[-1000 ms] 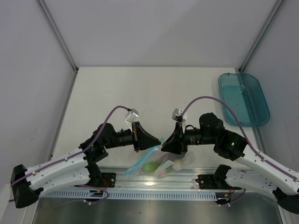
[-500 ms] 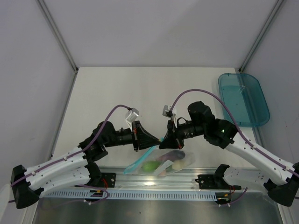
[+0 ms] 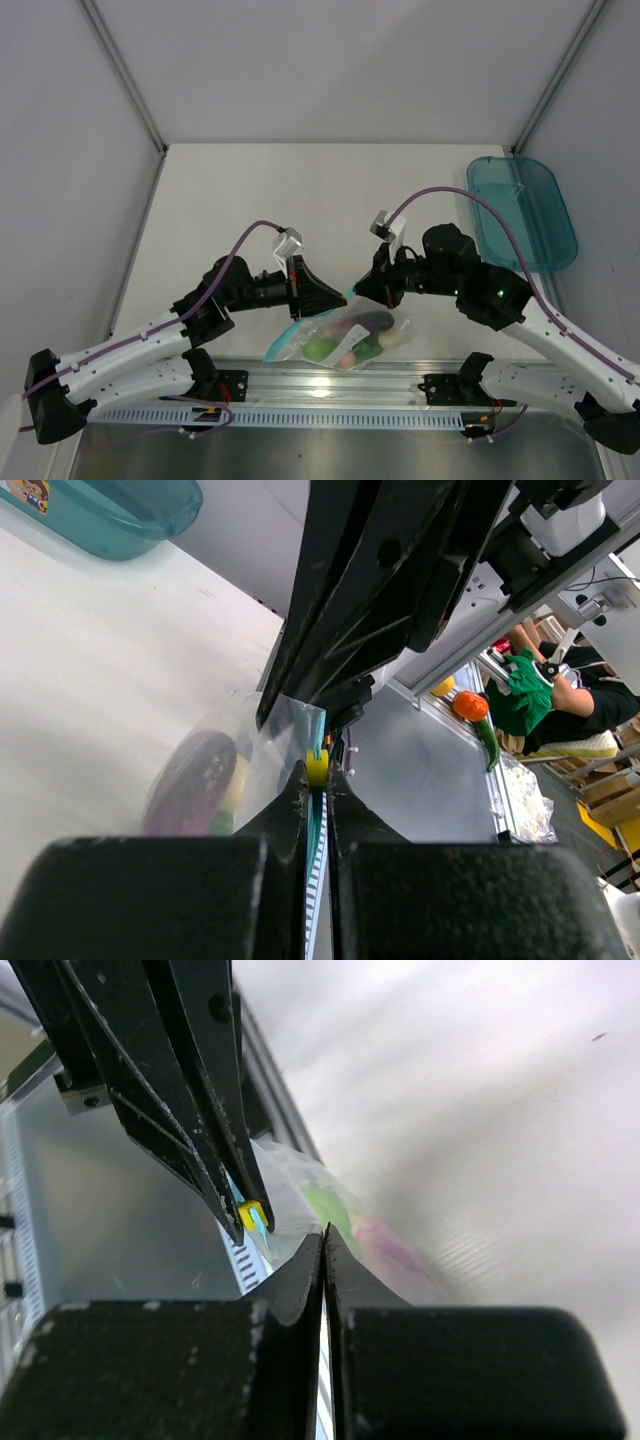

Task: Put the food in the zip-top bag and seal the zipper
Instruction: Adjust the zipper food storage bag at the center of the board.

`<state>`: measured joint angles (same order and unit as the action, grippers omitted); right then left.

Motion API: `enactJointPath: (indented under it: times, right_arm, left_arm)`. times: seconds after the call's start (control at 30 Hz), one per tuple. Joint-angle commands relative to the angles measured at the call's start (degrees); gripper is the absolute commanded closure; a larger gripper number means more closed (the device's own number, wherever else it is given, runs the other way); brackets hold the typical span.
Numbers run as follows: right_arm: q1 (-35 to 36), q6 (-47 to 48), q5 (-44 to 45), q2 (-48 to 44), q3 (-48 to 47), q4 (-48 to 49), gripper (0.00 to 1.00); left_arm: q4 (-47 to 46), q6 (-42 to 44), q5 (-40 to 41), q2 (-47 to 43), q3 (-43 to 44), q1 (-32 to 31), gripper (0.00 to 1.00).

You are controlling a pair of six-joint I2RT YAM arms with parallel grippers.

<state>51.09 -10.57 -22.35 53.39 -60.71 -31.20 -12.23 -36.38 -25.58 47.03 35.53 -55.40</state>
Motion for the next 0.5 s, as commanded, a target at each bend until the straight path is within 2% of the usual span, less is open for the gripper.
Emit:
enactJointPath:
  times: [0.0,0.13,0.3,0.4,0.43,0.47]
  right_arm:
    - [0.5,-1.8,14.0,-3.4,-0.1,6.6,1.0]
    - [0.9,-3.8,14.3,-5.1,1.8,9.0,1.0]
    - [-0.7,-1.2,7.2,-5.9,1.5,5.6,1.0]
    - [-2.0,2.8,-0.3,-8.7,1.3,4.5,0.74]
    - [-2.1,4.7,-1.5,-9.3,1.1,4.0,0.55]
    - [-2.4,5.7,-2.9,-9.8,0.8,3.4,0.46]
  left_arm:
    - [3.2,0.2,-3.2,1.0,2.7,-0.6,0.99]
    - [5.6,0.3,-2.5,2.7,3.8,-0.6,0.99]
    - [5.1,0.3,-1.2,1.3,3.3,-0.6,0.99]
    - [5.8,0.8,-0.1,-0.4,3.7,-0.6,0.99]
    - [6.1,1.0,0.4,-1.0,3.8,-0.6,0.99]
    - [6.5,1.2,0.4,-1.2,4.1,-0.6,1.0]
